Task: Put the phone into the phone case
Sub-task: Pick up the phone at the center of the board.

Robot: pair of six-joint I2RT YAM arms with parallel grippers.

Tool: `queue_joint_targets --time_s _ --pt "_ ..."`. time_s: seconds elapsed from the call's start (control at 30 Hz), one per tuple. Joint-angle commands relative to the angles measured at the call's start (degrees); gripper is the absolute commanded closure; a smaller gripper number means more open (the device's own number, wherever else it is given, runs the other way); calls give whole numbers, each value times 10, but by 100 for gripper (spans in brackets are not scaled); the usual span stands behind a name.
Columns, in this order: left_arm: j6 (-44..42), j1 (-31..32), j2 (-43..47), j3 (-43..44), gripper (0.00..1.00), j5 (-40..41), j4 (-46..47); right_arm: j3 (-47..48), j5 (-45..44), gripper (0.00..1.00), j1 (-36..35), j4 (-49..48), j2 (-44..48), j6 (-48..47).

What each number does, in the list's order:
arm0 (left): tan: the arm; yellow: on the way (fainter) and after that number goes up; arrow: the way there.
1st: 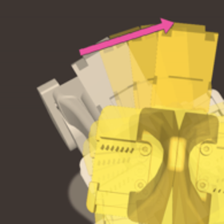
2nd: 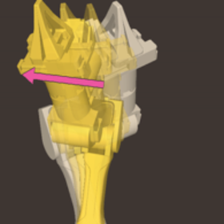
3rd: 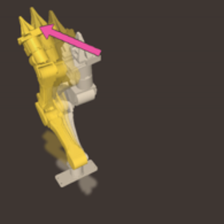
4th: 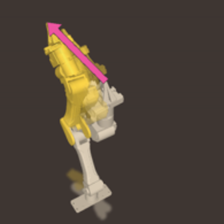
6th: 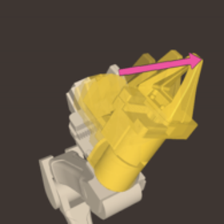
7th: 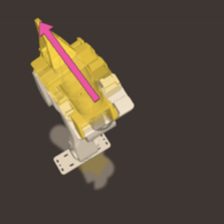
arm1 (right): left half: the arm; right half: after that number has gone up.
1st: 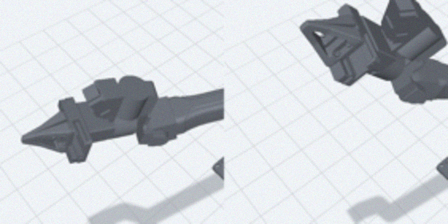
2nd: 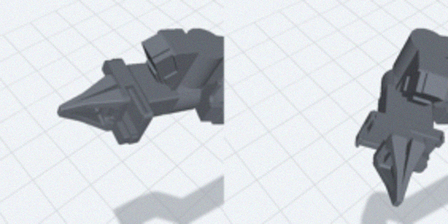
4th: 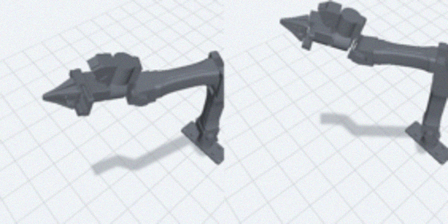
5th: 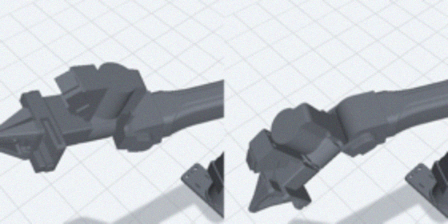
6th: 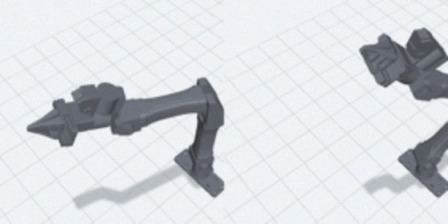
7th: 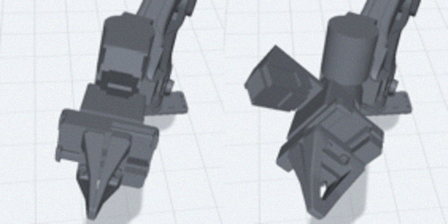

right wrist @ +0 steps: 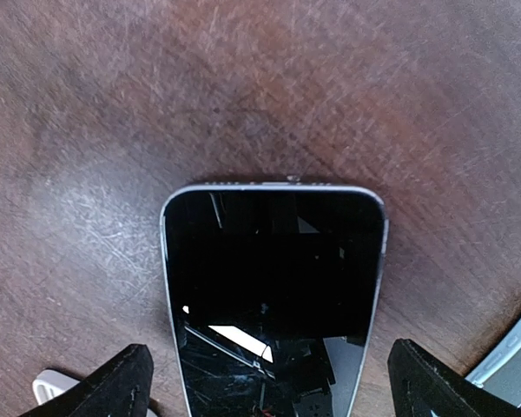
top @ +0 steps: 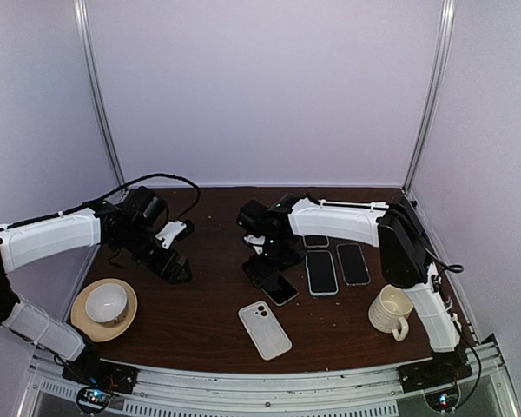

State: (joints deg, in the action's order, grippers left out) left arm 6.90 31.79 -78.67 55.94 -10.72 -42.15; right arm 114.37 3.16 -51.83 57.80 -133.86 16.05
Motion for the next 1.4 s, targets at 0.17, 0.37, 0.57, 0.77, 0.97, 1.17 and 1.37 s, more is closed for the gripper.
queue_joint_targets --time_s 0.17,0.37,0.57,0.77,0.97,1.17,1.37 --pt "-9 -6 -8 15 17 -15 -1 2 2 6 -8 25 -21 -1" --pt "-9 -6 -8 15 17 -15 -1 1 1 15 -8 21 -23 -1" --pt "-9 -6 -9 15 17 -11 -1 6 -8 33 -8 23 -20 -3" --pt "-10 -6 -15 18 18 -4 -6 2 -28 48 -9 12 13 -12" --pt "-16 -6 -10 14 19 -13 0 -54 -63 62 -11 -49 79 -1" --pt "-59 49 29 -28 27 -79 62 -159 -84 71 -12 -158 182 19" --pt "-139 222 4 -51 30 11 75 -263 -129 73 -11 -232 289 32"
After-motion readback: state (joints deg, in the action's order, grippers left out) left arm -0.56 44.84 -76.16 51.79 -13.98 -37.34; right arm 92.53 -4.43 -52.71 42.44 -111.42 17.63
